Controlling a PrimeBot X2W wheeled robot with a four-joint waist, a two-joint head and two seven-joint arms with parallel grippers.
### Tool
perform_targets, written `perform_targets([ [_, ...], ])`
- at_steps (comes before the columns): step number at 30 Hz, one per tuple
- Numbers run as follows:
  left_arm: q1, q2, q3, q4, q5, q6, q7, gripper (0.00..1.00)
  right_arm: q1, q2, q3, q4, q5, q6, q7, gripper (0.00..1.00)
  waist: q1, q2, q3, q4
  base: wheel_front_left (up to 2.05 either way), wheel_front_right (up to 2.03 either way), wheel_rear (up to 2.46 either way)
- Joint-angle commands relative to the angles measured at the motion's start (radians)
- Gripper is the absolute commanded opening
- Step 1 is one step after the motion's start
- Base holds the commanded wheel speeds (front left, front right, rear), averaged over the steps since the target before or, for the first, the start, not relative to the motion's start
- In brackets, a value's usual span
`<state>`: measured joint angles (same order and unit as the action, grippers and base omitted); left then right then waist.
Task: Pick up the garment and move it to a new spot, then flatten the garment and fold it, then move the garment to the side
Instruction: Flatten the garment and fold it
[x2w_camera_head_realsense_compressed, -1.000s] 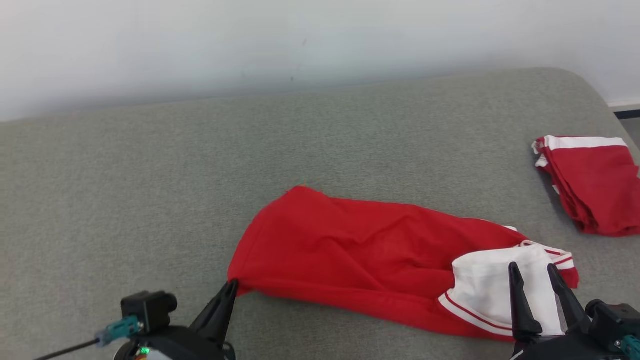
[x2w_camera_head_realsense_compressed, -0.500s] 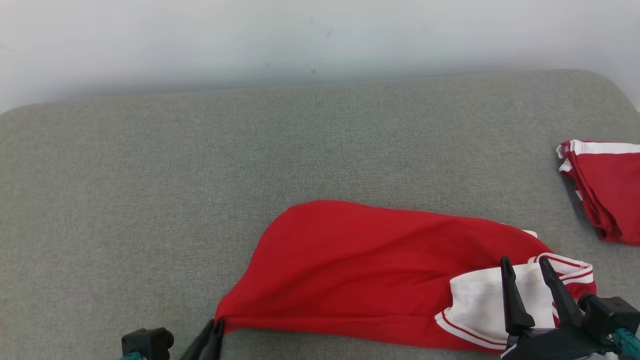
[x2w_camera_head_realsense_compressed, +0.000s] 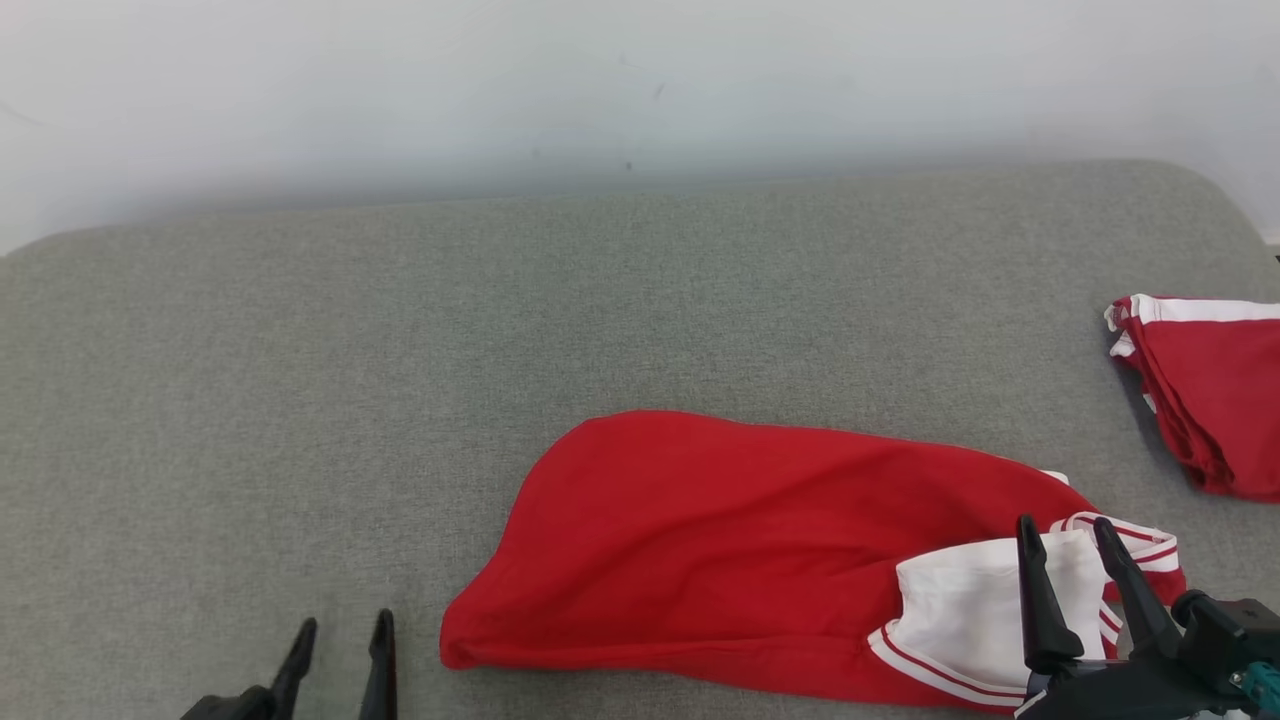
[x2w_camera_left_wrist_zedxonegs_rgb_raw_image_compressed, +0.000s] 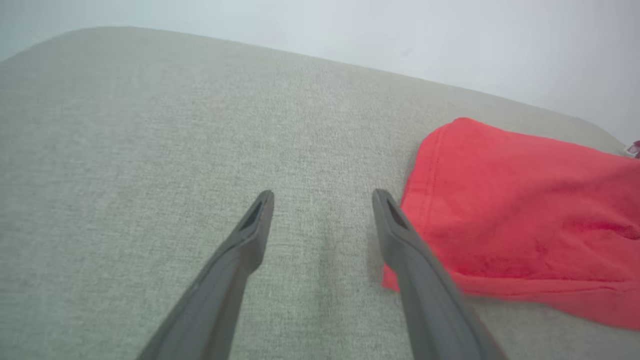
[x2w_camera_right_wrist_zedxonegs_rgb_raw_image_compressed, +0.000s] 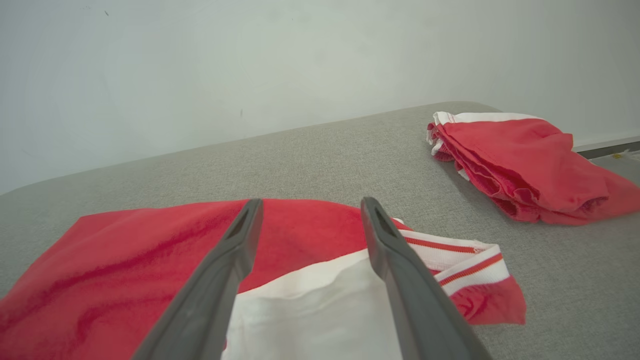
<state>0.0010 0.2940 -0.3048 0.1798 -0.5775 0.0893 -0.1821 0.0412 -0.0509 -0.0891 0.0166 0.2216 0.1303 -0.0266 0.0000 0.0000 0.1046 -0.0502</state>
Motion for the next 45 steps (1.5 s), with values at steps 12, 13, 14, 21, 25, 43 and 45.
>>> perform_targets([
  [12,0.087,-0.123,0.205,-0.114,0.179,-0.073,-0.084,1.0,0.042,0.001,-0.027,0.02,-0.018,0.0,-0.005,1.0,0.0,0.0,-0.061,0.024,0.0,0.0,0.0],
  [13,0.099,-0.136,0.222,-0.116,0.2,-0.089,-0.084,1.0,0.046,0.001,-0.03,0.026,-0.019,0.0,-0.008,1.0,0.0,0.0,-0.07,0.024,0.0,0.0,0.0],
  [14,0.109,-0.148,0.238,-0.119,0.215,-0.107,-0.084,1.0,0.049,0.001,-0.031,0.031,-0.02,0.0,-0.01,1.0,0.0,0.0,-0.076,0.024,0.0,0.0,0.0],
  [21,0.156,-0.203,0.307,-0.101,0.28,-0.18,-0.083,1.0,0.068,0.001,-0.026,0.058,-0.02,0.0,-0.015,1.0,0.0,0.0,-0.11,0.018,0.0,0.0,0.0],
  [25,0.168,-0.22,0.338,-0.081,0.311,-0.201,-0.083,1.0,0.073,-0.018,-0.01,0.071,-0.037,0.0,-0.036,1.0,0.0,0.0,-0.122,0.013,0.0,0.0,0.0],
  [43,0.142,-0.244,0.418,0.002,0.348,-0.219,-0.083,1.0,0.052,-0.072,0.098,0.154,-0.148,0.0,-0.227,1.0,0.0,0.0,-0.147,0.035,0.0,0.0,0.0],
  [45,0.137,-0.244,0.413,0.013,0.343,-0.22,-0.083,1.0,0.05,-0.065,0.105,0.161,-0.154,0.0,-0.231,1.0,0.0,0.0,-0.147,0.038,0.0,0.0,0.0],
])
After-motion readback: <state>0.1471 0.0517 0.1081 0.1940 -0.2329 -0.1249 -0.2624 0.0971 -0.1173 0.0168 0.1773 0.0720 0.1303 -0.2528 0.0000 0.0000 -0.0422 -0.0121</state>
